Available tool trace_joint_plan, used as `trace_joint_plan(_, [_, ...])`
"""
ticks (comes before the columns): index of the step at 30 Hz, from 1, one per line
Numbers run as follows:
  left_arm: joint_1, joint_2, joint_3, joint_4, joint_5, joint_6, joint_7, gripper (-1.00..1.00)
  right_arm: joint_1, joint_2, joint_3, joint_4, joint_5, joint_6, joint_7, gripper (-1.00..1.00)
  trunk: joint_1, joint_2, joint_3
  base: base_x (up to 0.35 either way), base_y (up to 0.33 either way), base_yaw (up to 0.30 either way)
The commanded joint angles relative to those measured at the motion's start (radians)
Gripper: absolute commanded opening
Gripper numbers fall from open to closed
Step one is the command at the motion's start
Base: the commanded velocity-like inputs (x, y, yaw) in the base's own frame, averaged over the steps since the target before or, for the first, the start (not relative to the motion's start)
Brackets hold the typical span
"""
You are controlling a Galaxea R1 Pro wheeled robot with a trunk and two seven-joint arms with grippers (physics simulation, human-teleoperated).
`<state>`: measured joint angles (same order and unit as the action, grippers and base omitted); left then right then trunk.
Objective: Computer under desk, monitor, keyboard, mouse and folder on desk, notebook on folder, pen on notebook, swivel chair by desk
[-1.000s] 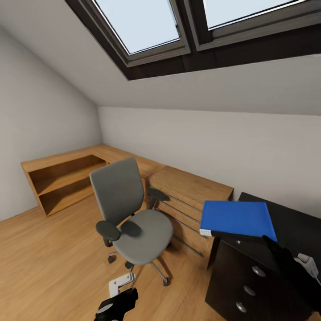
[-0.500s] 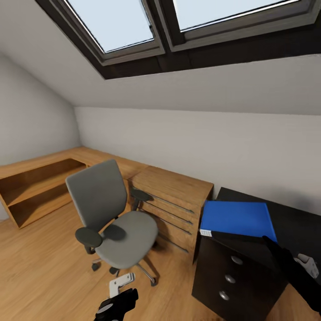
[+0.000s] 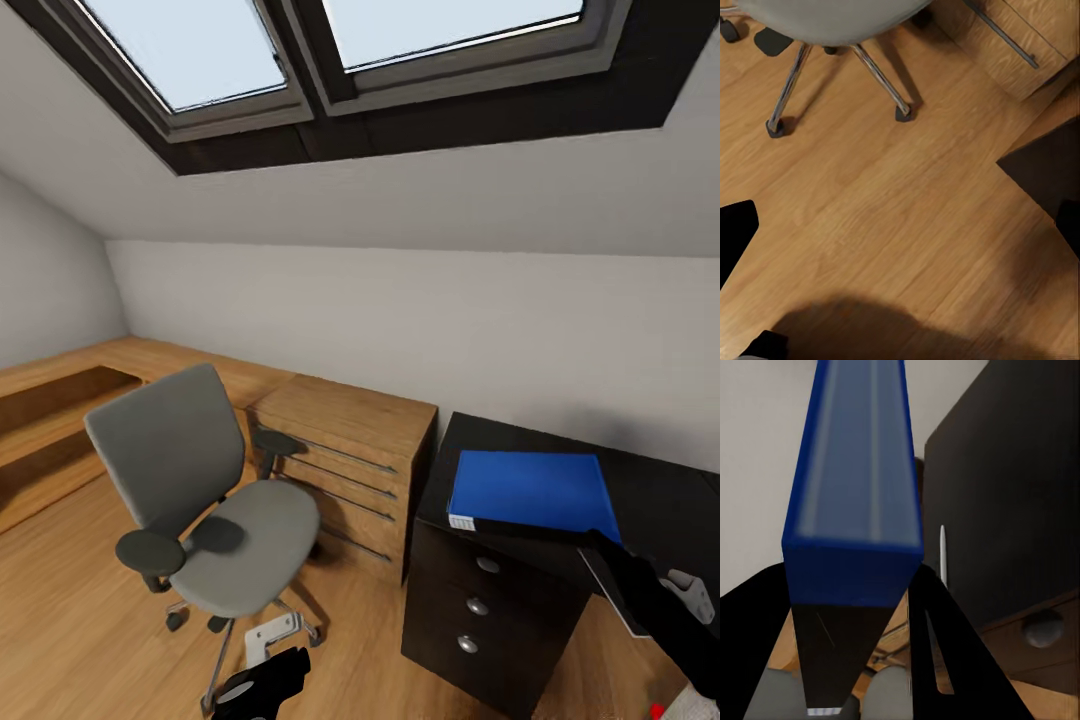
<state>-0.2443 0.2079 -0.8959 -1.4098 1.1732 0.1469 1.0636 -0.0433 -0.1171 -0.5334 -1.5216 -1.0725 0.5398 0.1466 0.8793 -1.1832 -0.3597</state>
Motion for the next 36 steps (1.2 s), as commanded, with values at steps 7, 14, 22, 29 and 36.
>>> trace_joint_plan(7, [-0.001,0.001,-0.001,-0.002,0.001,0.008,0.006,1.00,-0.001,0.001,-0.002,0.000,-0.003,0.006,0.002,-1.00,0.000,-0.001,-0.001,0.000,0.000,-0.267])
trace_joint_plan(14, [-0.001,0.001,-0.001,-0.002,0.002,0.008,0.006,1.00,-0.001,0.000,-0.002,0.000,-0.003,0.006,0.002,-1.00,0.000,-0.001,-0.001,0.000,0.000,-0.267])
trace_joint_plan(22, [-0.001,0.001,-0.001,-0.002,0.001,0.007,0.006,1.00,-0.001,0.000,-0.002,0.000,-0.003,0.006,0.002,-1.00,0.000,-0.001,-0.001,0.000,0.000,-0.267])
trace_joint_plan(29, [-0.001,0.001,-0.001,-0.002,0.001,0.007,0.007,1.00,-0.001,-0.001,-0.002,0.001,-0.003,0.006,0.002,-1.00,0.000,-0.001,-0.001,0.000,0.000,-0.267])
trace_joint_plan(36, [-0.001,0.004,0.001,0.003,0.002,0.008,0.007,1.00,-0.001,-0.002,-0.002,0.001,-0.003,0.006,0.002,-1.00,0.000,-0.001,-0.001,0.000,0.000,-0.267])
